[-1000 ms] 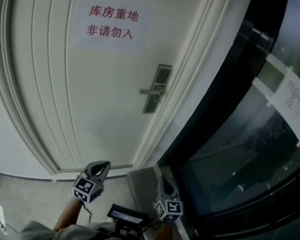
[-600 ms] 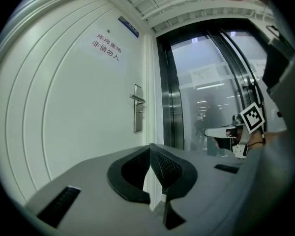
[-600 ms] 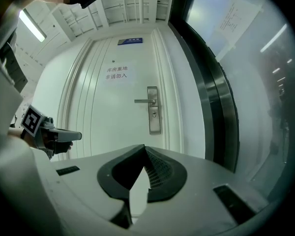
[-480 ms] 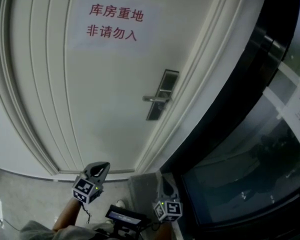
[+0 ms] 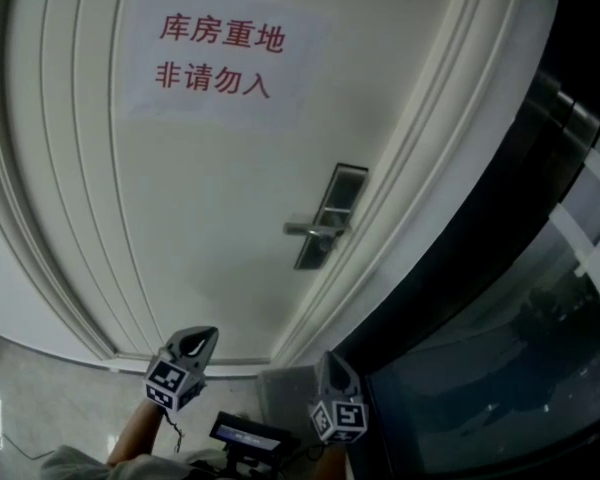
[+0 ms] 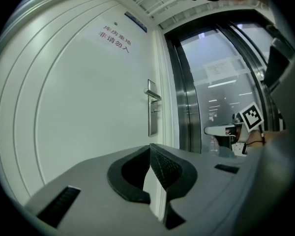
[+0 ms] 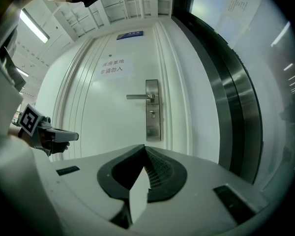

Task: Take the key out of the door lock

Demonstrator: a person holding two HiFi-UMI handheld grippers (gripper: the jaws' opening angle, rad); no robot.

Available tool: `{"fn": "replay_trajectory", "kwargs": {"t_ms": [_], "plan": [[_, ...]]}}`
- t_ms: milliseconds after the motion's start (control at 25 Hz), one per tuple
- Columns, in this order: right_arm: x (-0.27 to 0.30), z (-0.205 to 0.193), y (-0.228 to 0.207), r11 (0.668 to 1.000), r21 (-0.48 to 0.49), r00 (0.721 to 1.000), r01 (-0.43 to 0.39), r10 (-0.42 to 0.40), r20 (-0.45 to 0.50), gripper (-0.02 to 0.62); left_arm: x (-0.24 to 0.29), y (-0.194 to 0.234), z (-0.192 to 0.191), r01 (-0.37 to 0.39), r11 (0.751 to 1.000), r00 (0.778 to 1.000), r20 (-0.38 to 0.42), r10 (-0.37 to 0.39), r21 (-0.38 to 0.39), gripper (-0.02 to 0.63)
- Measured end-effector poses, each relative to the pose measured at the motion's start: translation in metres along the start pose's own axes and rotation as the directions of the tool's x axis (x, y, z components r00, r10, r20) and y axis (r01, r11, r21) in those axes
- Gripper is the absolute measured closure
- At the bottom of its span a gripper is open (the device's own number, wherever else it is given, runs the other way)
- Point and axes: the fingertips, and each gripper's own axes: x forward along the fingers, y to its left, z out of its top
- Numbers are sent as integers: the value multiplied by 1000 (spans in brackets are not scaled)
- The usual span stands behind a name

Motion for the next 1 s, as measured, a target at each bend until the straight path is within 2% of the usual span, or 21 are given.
{"fn": "replay_trajectory", "kwargs": {"t_ms": [600,1000], "plan": [[77,38,-32,997,-64,998,-45,48,44,588,48,34,7,-71,997,997,5,71,-11,600],[119,75,-30,976,-197,990,-94,112,82,586,54,50,4,-117,993,993,-8,117,-22,600]]}}
